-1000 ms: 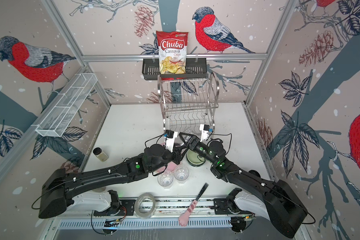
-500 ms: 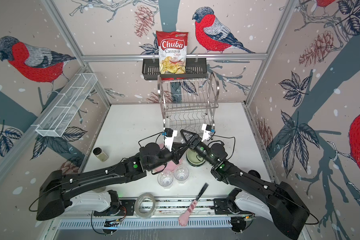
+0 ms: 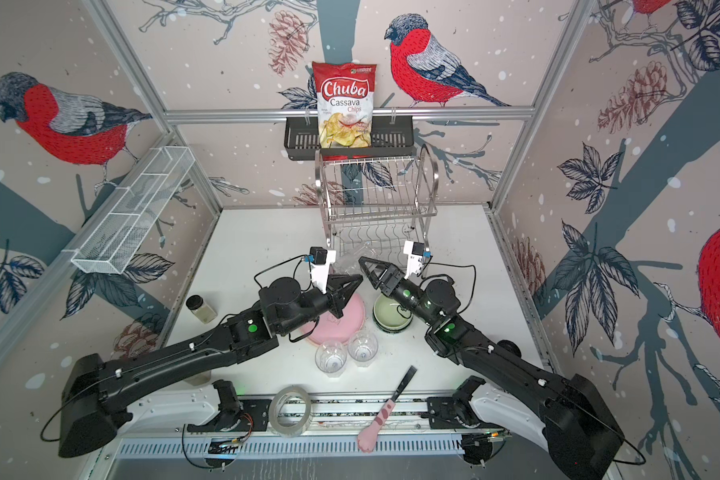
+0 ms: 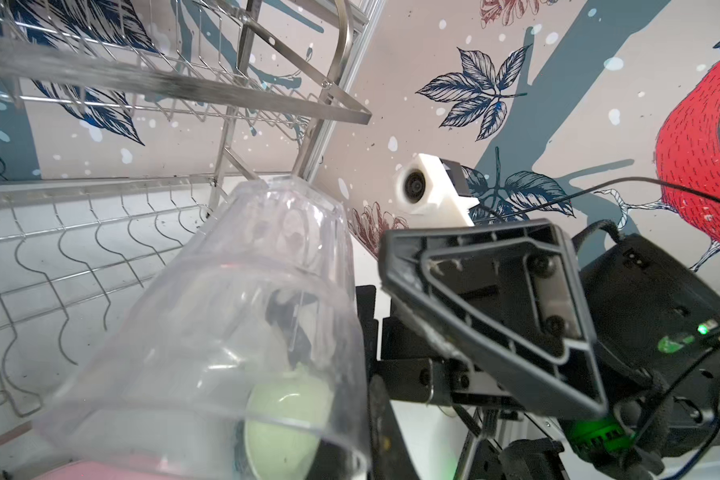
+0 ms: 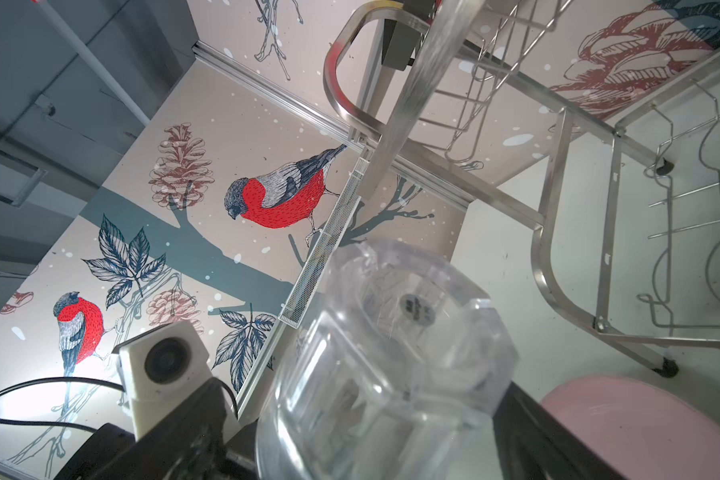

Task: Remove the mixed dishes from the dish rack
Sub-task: 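Bring the left gripper to the cup and close it on the cup, then open the right gripper and draw it back while left gripper holds the cup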

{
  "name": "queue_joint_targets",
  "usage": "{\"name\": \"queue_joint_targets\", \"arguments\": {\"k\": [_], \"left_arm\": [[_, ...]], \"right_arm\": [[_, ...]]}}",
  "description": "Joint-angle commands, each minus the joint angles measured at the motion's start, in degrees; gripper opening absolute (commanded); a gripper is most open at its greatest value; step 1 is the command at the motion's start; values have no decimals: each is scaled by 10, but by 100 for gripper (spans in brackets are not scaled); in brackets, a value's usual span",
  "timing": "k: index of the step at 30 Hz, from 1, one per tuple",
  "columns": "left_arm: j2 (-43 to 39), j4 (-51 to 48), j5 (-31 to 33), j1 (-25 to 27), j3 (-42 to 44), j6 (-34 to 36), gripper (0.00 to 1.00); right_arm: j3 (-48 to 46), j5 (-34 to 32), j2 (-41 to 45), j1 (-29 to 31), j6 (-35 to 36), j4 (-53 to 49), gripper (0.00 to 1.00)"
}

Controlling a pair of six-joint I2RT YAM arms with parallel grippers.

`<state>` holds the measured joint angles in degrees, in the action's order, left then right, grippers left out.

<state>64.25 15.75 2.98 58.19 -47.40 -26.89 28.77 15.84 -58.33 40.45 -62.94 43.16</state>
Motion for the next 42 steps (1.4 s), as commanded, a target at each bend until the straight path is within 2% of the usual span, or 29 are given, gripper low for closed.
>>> {"name": "queue_joint_targets", "arguments": {"k": [1, 10, 13, 17, 20, 23, 26, 29, 30, 34, 37, 40, 42], "left_arm": [[-10, -6, -48, -6, -7, 26, 0], [-4, -41, -124, -12, -24, 35, 0], [-6, -49, -123, -15, -24, 39, 0], [-13, -49, -122, -24, -18, 38, 0], [-12, -51, -121, -29, -19, 36, 0], [-9, -57, -108, -30, -23, 34, 1], [-8, -55, -80, -30, -23, 25, 44], [-5, -47, -53, -31, -23, 18, 59], [-3, -44, -42, -30, -23, 13, 61], [1, -22, -12, -31, -22, 5, 61], [-3, -14, 15, -31, -21, 2, 57], [-15, 0, 35, -30, -14, 4, 45], [-25, 10, 41, -31, -9, 4, 32]], "right_arm": [[11, 46, -7, -13, 12, 3, 99], [48, 122, -55, -31, 8, 18, 100], [48, 142, -64, -32, 1, 40, 86], [43, 148, -66, -30, -3, 46, 54], [37, 145, -64, -27, -4, 50, 39], [33, 141, -64, -23, -3, 53, 32], [32, 133, -63, -17, -1, 54, 29], [31, 122, -63, -5, 0, 61, 28], [31, 118, -64, -1, 0, 65, 27], [30, 113, -72, 17, -5, 96, 27], [31, 115, -82, 32, -8, 118, 26], [32, 115, -90, 42, -10, 131, 26], [31, 115, -96, 44, -13, 139, 26]]}}
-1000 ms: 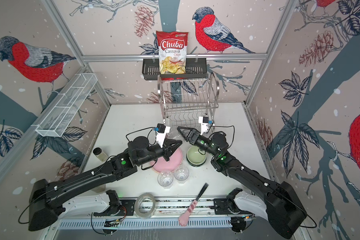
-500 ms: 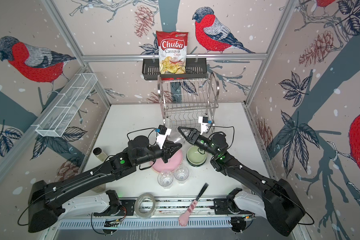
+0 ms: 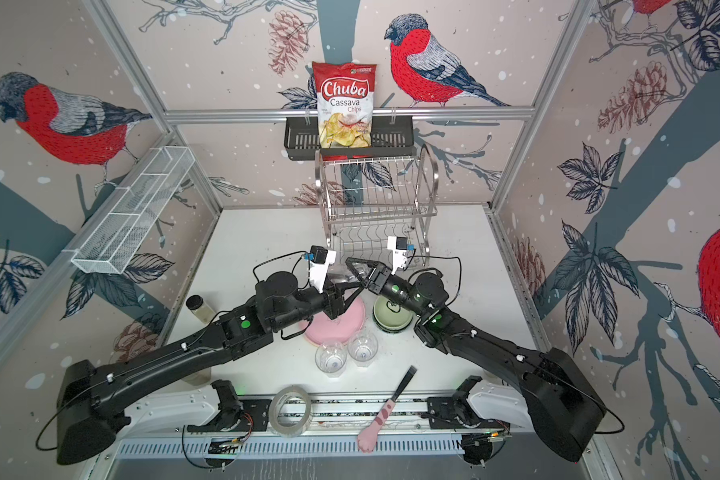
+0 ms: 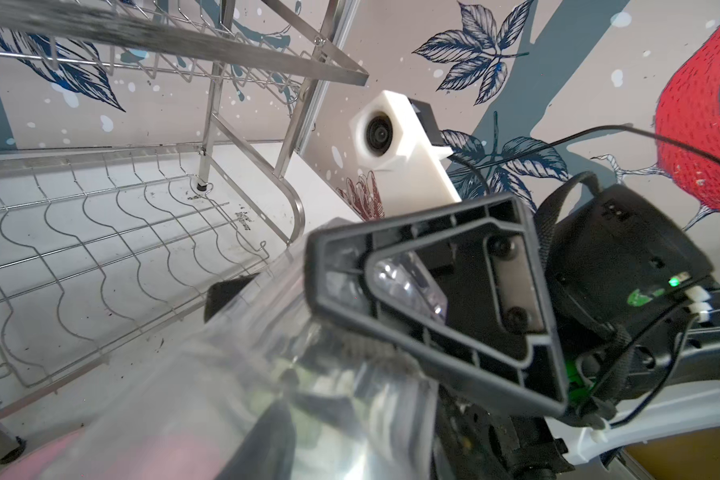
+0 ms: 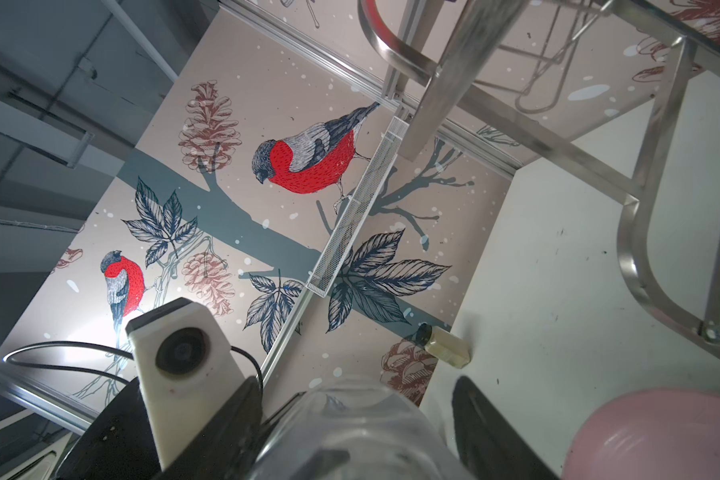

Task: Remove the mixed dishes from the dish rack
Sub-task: 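Open the right gripper and draw it back while left gripper holds the cup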

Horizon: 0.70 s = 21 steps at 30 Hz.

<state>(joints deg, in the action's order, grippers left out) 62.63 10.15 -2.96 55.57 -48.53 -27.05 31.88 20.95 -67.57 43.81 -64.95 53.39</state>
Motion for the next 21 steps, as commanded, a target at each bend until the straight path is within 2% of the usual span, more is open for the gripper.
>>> {"name": "queue_joint_targets", "arguments": {"k": [1, 3, 6, 10, 12, 14, 16, 17, 19, 21], "left_arm": [[-13, 69, 102, -5, 5, 6, 23], [-22, 70, 105, -5, 7, 8, 10], [-30, 63, 106, -5, 6, 11, 0], [-36, 55, 106, -5, 5, 13, 0], [-38, 52, 104, -5, 4, 15, 0], [-39, 47, 99, -5, 1, 18, 0], [-38, 35, 92, -5, -8, 22, 0], [-36, 27, 87, -5, -14, 25, 0], [-31, 11, 78, -5, -25, 30, 0], [-28, -5, 68, -5, -34, 34, 0]], "right_arm": [[0, 66, -7, 12, 5, 41, 25], [0, 68, -13, 12, 2, 47, 25], [-1, 71, -20, 14, -3, 55, 25], [-1, 73, -22, 14, -4, 59, 26], [-1, 72, -21, 14, -4, 58, 30], [-2, 71, -19, 14, -3, 54, 49], [-3, 68, -16, 15, 0, 45, 82], [-2, 65, -13, 14, 2, 37, 92], [-2, 60, -7, 14, 11, 21, 99], [-1, 51, 2, 13, 22, 0, 99]]}}
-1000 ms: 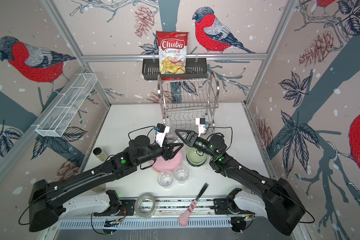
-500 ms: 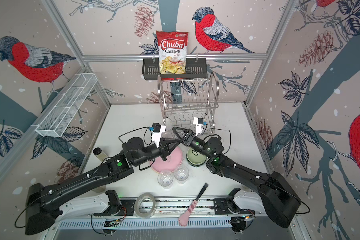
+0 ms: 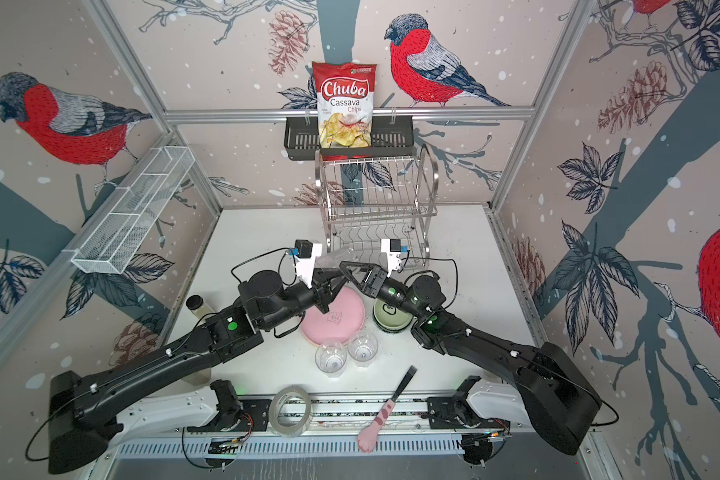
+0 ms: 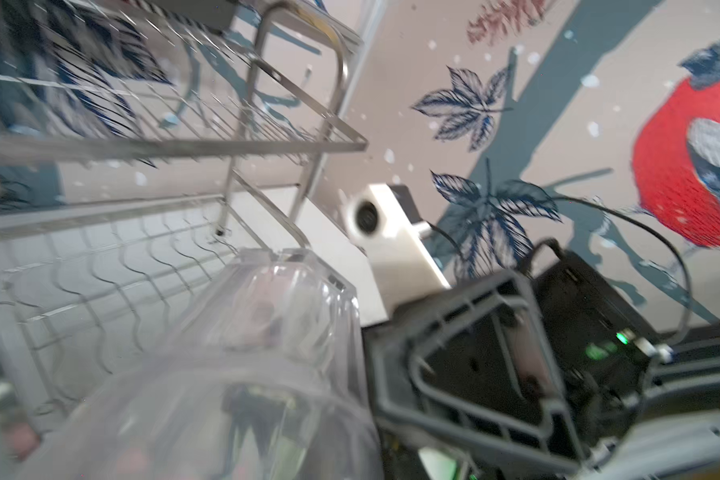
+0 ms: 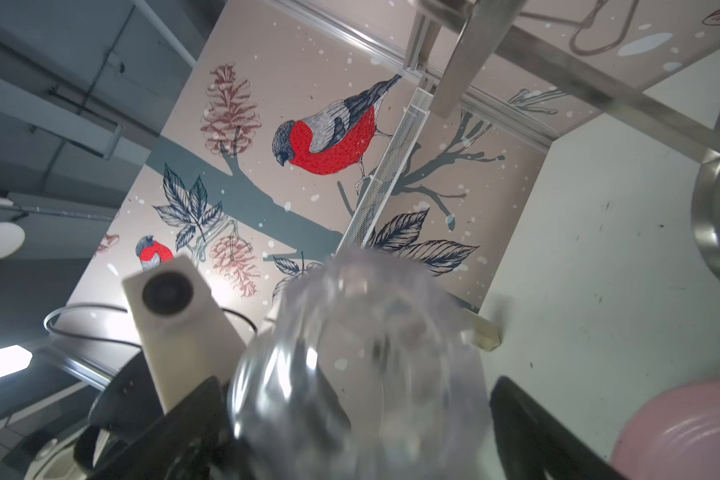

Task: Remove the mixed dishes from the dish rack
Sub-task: 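Open the right gripper and draw it back while left gripper holds the cup, then carry the clear cup with the left gripper down beside the other cups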

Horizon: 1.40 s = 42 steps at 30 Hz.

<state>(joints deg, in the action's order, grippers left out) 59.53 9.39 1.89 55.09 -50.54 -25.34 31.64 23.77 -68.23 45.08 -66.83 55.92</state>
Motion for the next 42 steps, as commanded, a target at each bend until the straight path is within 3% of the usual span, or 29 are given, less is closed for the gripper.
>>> {"name": "queue_joint_targets", "arguments": {"k": [1, 17, 42], "left_arm": [[4, -3, 17, 0, -16, 16, 0], [38, -132, 7, 0, -92, 52, 0], [95, -326, -1, 0, -168, 63, 0]], "right_arm": [[1, 19, 14, 1, 46, -34, 99], [-23, -40, 112, -32, 116, -189, 99], [-87, -69, 227, -104, 138, -281, 99]]}}
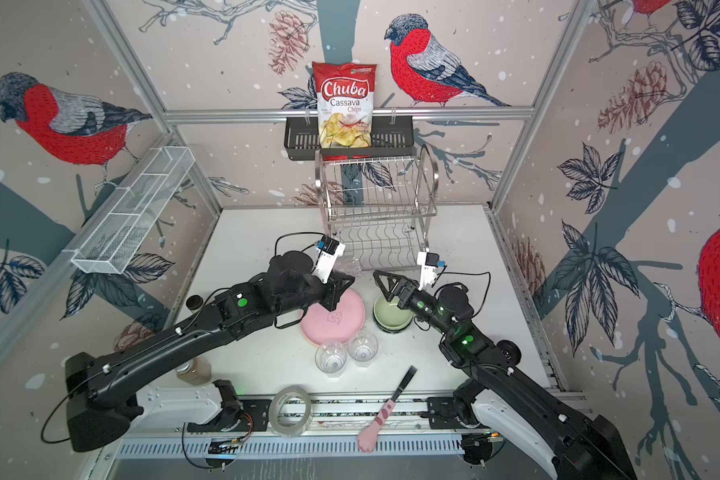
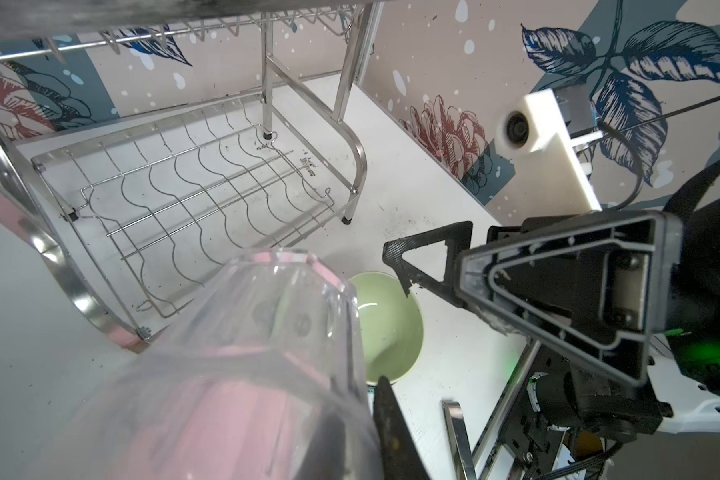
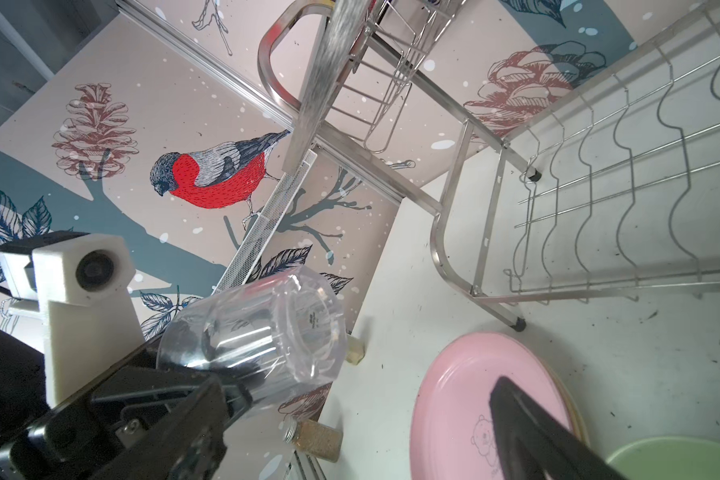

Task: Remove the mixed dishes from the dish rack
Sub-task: 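Carry the clear cup with the left gripper down beside the other cups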

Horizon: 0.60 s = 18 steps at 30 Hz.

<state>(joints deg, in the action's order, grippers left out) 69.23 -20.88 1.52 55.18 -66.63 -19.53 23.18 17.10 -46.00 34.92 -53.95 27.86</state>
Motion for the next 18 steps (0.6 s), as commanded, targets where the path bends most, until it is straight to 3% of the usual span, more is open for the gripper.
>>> {"name": "queue_joint_targets", "arguments": {"k": [1, 18], "left_arm": [[-2, -31, 4, -1, -8, 2, 0], [-7, -122, 14, -1, -33, -12, 0]], "right_arm": [[-4, -3, 6, -4, 10, -1, 99], [-13, -3, 32, -16, 14, -19, 99]]}}
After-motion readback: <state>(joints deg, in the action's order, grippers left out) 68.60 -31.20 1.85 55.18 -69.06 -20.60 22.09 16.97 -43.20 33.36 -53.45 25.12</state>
